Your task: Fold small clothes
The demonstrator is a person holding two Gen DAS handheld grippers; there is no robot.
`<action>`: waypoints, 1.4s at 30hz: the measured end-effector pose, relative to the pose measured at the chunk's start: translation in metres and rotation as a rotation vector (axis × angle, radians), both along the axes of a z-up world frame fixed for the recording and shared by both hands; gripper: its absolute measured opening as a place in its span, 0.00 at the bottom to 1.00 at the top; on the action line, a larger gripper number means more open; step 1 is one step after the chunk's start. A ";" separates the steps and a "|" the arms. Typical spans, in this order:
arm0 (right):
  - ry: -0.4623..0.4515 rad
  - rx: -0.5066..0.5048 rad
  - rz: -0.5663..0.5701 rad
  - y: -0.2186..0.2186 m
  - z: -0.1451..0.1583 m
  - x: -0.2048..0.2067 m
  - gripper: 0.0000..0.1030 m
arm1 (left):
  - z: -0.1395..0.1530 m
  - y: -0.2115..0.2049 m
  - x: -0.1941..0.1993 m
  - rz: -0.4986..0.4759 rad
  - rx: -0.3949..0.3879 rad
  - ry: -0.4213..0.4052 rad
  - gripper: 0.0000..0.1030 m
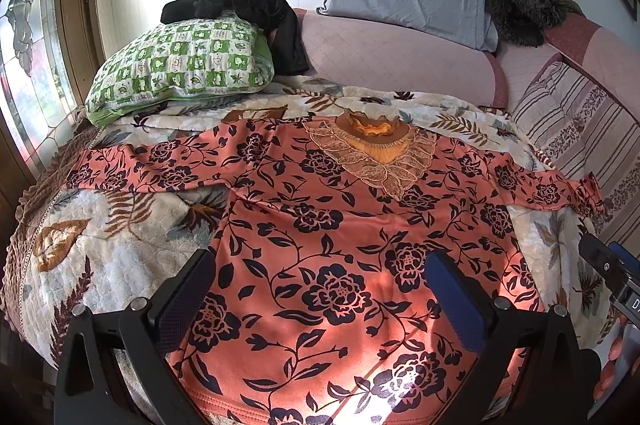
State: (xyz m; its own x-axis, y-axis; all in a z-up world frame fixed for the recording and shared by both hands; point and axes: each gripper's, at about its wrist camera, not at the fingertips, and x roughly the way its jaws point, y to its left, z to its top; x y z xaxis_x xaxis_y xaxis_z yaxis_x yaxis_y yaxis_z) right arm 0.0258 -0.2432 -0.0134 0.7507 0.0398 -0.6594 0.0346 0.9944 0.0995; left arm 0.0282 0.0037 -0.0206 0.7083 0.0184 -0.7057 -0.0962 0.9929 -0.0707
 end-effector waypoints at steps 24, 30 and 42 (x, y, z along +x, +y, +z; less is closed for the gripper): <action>0.014 0.977 -0.656 -0.375 -0.127 0.129 0.95 | -0.093 0.159 0.000 0.359 -0.228 0.230 1.00; 0.031 1.080 -0.784 -0.417 -0.159 0.161 0.71 | -0.105 0.183 0.004 0.419 -0.244 0.254 1.00; -0.001 0.610 -0.510 -0.332 -0.058 0.248 0.09 | -0.109 0.205 -0.001 0.436 -0.229 0.214 1.00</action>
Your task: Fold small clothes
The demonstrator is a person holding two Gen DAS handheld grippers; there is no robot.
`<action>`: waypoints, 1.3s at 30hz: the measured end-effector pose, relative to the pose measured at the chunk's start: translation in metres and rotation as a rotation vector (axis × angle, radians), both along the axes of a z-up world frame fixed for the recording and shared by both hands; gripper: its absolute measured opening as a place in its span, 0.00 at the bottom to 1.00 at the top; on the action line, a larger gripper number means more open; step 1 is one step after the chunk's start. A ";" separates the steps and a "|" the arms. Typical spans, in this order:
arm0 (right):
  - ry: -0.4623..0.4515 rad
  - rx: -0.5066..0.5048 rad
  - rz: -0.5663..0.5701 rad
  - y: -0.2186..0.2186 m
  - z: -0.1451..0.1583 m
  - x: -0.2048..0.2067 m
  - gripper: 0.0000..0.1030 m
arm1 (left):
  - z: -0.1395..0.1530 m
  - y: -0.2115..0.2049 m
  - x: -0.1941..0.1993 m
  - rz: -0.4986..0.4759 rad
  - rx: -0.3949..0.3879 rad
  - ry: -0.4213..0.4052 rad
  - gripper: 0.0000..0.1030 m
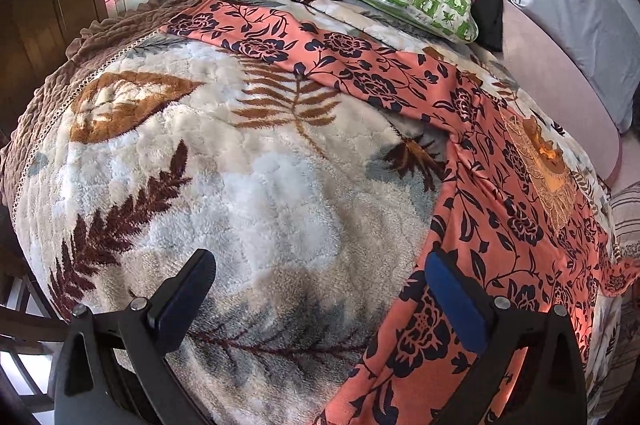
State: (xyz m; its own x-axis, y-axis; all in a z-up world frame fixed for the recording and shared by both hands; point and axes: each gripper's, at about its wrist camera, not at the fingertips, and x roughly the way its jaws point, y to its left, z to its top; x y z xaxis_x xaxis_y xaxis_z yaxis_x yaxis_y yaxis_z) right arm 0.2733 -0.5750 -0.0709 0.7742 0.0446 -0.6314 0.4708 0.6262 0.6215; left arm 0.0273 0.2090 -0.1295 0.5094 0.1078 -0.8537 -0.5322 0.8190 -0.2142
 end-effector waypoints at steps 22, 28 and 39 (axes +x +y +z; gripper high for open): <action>0.032 -0.243 0.884 0.382 -0.044 -0.057 0.86 | 0.020 0.011 -0.003 -0.010 -0.067 -0.121 1.00; 0.031 -0.020 0.705 0.307 -0.043 -0.027 0.87 | 0.056 -0.137 0.100 -0.494 0.308 -0.081 1.00; 0.033 0.091 0.655 0.254 -0.079 0.005 0.87 | -0.017 -0.302 0.229 -0.956 0.662 0.109 0.62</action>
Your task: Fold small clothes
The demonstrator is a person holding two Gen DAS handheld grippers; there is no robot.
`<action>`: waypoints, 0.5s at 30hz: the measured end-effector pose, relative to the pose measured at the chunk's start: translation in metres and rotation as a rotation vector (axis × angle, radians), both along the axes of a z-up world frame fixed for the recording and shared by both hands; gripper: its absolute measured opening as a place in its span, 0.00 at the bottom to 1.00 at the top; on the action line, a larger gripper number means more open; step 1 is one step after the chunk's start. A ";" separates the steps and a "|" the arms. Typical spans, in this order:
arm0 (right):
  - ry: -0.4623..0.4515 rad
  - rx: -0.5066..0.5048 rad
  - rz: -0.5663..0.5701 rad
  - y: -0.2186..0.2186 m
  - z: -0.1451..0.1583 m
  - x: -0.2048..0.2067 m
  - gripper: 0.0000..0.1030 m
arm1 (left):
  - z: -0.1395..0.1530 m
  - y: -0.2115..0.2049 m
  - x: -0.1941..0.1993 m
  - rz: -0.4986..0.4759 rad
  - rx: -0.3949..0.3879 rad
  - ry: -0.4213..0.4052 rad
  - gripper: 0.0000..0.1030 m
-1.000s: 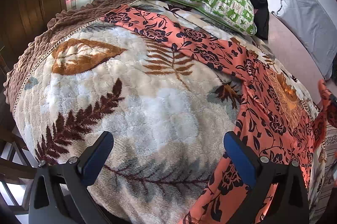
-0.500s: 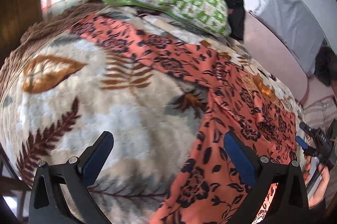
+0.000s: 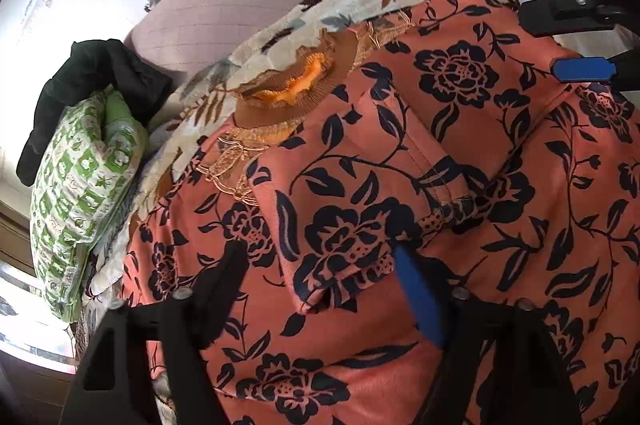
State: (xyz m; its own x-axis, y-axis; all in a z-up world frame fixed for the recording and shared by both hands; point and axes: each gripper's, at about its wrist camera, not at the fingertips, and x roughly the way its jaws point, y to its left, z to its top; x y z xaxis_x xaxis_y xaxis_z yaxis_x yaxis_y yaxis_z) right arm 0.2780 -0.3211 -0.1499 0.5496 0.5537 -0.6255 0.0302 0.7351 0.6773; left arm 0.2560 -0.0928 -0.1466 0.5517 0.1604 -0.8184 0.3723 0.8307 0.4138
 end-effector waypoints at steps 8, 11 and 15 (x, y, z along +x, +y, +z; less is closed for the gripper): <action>0.013 0.028 0.009 -0.004 -0.024 0.000 0.86 | 0.020 0.100 0.010 0.469 -0.418 -0.096 0.13; 0.021 0.023 0.014 -0.003 -0.024 0.001 0.86 | -0.007 0.172 -0.011 0.761 -0.762 -0.011 0.19; 0.031 -0.006 0.023 0.002 -0.025 0.003 0.87 | -0.022 0.193 -0.029 0.772 -0.871 0.016 0.25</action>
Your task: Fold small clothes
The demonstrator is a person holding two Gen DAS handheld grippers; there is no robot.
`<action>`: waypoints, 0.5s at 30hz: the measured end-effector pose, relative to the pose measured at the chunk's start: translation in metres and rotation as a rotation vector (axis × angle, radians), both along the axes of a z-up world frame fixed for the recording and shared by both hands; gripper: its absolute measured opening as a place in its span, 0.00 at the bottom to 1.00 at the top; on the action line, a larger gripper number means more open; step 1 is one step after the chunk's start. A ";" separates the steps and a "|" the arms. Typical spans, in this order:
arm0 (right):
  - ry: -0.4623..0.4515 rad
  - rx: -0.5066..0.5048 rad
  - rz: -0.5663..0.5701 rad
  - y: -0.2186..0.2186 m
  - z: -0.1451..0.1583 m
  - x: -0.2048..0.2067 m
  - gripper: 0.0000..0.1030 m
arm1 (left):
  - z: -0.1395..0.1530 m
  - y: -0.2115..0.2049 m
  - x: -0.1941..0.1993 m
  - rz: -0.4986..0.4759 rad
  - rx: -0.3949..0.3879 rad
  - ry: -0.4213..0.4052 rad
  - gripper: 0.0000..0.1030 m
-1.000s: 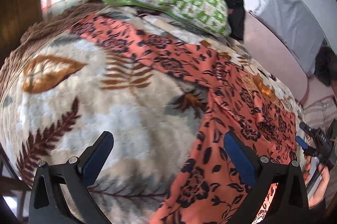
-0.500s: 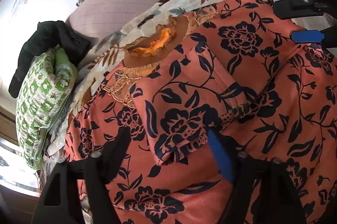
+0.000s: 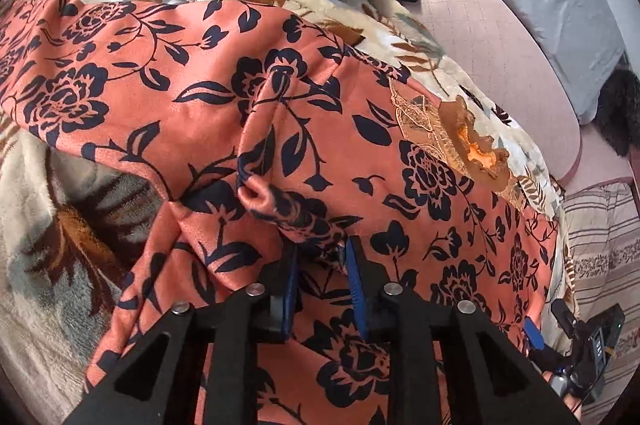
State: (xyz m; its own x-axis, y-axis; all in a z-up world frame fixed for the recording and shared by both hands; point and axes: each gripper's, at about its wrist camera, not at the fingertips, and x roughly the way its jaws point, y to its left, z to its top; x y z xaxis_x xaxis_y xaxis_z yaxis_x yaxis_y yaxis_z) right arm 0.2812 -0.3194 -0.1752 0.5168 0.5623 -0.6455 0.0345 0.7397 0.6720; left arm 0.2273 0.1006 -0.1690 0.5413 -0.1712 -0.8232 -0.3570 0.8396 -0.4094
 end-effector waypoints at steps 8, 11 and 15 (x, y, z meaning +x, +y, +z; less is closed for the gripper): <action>0.041 -0.063 0.035 0.007 0.004 0.004 0.87 | 0.046 0.051 -0.039 0.025 -0.018 -0.129 0.55; 0.038 -0.086 0.034 0.006 0.015 -0.007 0.87 | 0.055 0.126 -0.073 0.195 -0.086 -0.211 0.65; 0.010 -0.108 0.038 0.009 0.029 -0.037 0.87 | 0.031 0.244 -0.103 0.471 -0.296 -0.260 0.67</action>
State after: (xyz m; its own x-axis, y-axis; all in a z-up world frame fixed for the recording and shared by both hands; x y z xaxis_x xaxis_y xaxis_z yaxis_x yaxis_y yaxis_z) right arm 0.2443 -0.3102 -0.1465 0.4900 0.5082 -0.7082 0.0112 0.8088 0.5880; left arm 0.1243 0.3450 -0.1377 0.7908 -0.0660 -0.6085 -0.5194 0.4534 -0.7243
